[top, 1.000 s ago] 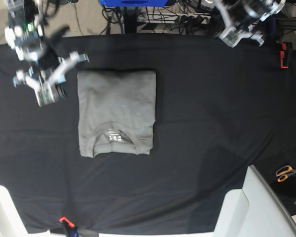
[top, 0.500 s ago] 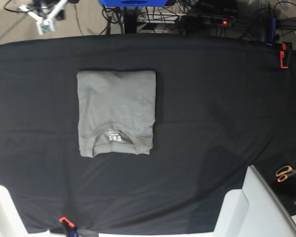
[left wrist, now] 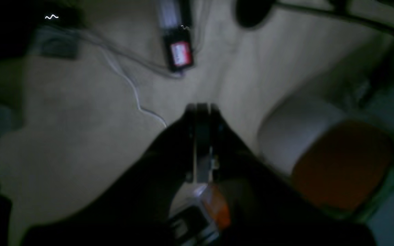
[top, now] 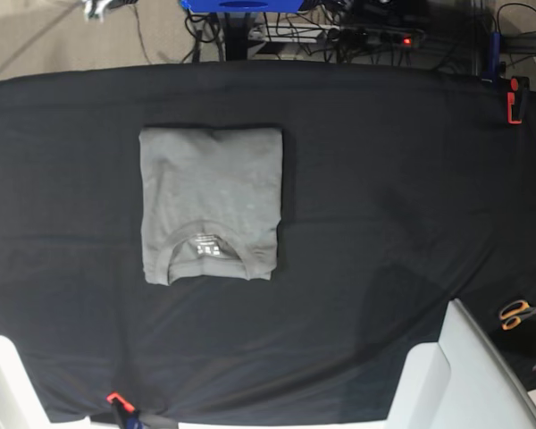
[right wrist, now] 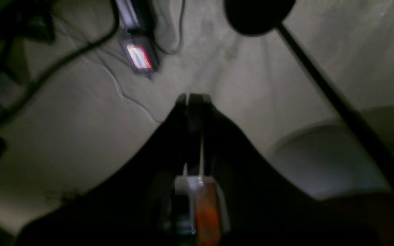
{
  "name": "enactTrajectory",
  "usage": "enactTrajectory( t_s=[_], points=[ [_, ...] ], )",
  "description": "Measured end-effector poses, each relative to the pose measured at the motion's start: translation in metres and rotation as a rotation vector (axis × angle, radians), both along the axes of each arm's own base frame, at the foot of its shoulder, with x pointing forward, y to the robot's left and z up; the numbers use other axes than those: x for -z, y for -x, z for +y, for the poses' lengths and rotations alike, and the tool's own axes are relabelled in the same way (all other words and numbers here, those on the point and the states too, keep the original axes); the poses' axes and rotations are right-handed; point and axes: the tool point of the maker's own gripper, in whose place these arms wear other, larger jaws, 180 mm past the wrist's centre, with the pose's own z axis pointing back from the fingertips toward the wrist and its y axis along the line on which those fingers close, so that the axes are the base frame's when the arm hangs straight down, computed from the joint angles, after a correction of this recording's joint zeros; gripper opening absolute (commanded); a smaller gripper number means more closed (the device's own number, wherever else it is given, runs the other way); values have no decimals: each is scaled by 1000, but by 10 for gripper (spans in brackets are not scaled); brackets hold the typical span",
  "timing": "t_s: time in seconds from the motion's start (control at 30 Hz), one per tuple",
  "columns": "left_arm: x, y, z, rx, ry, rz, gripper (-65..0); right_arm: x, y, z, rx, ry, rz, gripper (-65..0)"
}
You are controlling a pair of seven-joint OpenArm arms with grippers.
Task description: Fold the T-shirt properly
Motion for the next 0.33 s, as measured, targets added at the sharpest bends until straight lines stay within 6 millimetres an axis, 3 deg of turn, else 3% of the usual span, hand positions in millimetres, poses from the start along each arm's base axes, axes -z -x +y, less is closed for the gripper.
enactTrajectory(
  t_s=[0.07,0.2,0.33],
  points=[
    [12,-17,18,79,-117,-67,-650,-2,-17,1,-5,22,-147,-644],
    [23,-52,62,170,-330,-189,-650,-3,-34,-7,-9,47,-211,-642],
    [25,-66,61,175,-348,-212,-650,-4,-23,-4,-11,42,-200,-642]
  ],
)
